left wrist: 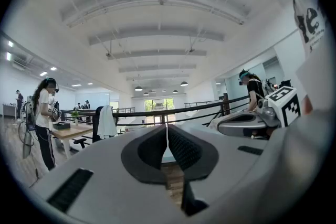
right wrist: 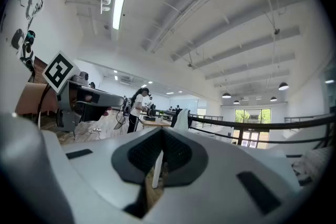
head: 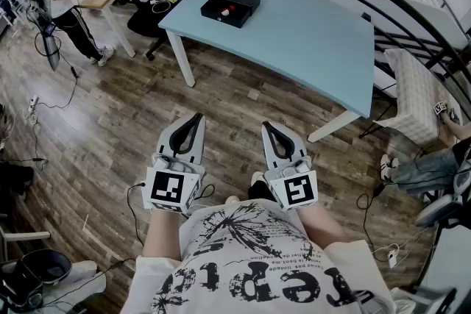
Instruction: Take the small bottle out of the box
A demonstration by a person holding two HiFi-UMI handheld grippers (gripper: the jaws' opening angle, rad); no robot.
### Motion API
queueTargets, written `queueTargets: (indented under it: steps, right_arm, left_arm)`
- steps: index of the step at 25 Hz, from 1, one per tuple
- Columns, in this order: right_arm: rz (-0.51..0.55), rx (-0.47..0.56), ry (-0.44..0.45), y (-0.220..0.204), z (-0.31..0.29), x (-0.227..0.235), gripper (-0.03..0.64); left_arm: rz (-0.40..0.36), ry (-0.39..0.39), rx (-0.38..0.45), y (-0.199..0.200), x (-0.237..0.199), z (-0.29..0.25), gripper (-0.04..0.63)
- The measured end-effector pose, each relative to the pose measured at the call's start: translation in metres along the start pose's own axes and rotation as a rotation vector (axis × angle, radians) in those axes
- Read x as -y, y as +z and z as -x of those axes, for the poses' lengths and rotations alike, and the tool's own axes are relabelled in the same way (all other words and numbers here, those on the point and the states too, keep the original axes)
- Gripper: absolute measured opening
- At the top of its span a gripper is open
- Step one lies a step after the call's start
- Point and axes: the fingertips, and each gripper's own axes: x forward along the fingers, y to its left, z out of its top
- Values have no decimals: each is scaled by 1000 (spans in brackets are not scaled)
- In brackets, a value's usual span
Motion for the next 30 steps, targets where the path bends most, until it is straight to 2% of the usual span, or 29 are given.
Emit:
queueTargets:
  steps: [20,25,30]
  right_arm:
    - [-43,-24,-19,-17,-36,5,11]
    - [-73,-33,18,-36,-71,20,11]
    - [-81,-42,49,-49,-135,58,11]
  left_arm:
    - [33,20,-32,-23,-30,-14,23]
    - [21,49,-54,-33,-50,-46,23]
    - [-25,78,-82,-38,-84,-105,23]
